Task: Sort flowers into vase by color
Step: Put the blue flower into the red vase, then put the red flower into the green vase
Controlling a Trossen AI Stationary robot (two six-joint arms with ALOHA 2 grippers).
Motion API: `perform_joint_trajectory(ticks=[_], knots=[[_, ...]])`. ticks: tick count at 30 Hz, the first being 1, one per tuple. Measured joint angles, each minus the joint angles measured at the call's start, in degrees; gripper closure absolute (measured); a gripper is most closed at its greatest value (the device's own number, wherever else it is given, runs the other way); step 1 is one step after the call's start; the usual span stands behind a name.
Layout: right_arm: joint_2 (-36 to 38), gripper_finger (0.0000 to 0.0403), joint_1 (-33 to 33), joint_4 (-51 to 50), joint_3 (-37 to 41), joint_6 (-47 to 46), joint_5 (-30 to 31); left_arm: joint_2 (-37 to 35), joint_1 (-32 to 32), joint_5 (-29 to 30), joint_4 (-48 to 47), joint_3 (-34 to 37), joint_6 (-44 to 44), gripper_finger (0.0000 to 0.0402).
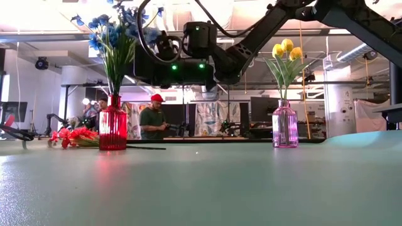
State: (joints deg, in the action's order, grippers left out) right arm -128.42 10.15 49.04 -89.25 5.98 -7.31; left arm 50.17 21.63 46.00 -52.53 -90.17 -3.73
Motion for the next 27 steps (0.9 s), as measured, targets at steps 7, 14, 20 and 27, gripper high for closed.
perform_joint_trajectory(ticks=[7, 14, 20, 27], knots=[[0.13, 0.0195, 0.0, -2.37, 0.7, -0.07, -0.09, 0.0, 0.02, 0.0, -0.02, 0.0, 0.0, 0.0279], [0.8, 0.0159, 0.0, -7.34, 0.72, -1.49, -0.18, 0.02, 0.0, 0.02, -0.19, 0.0, -0.02, 0.0279], [2.95, 0.0142, 0.0, -13.32, 0.72, -0.55, -0.16, 0.27, 0.02, 2.49, -0.2, 0.0, -0.02, 0.0279], [4.64, 0.014, 0.26, -19.29, 0.92, 0.91, -0.15, 0.55, 0.02, 4.46, -0.22, 0.0, -0.02, 0.0279]])
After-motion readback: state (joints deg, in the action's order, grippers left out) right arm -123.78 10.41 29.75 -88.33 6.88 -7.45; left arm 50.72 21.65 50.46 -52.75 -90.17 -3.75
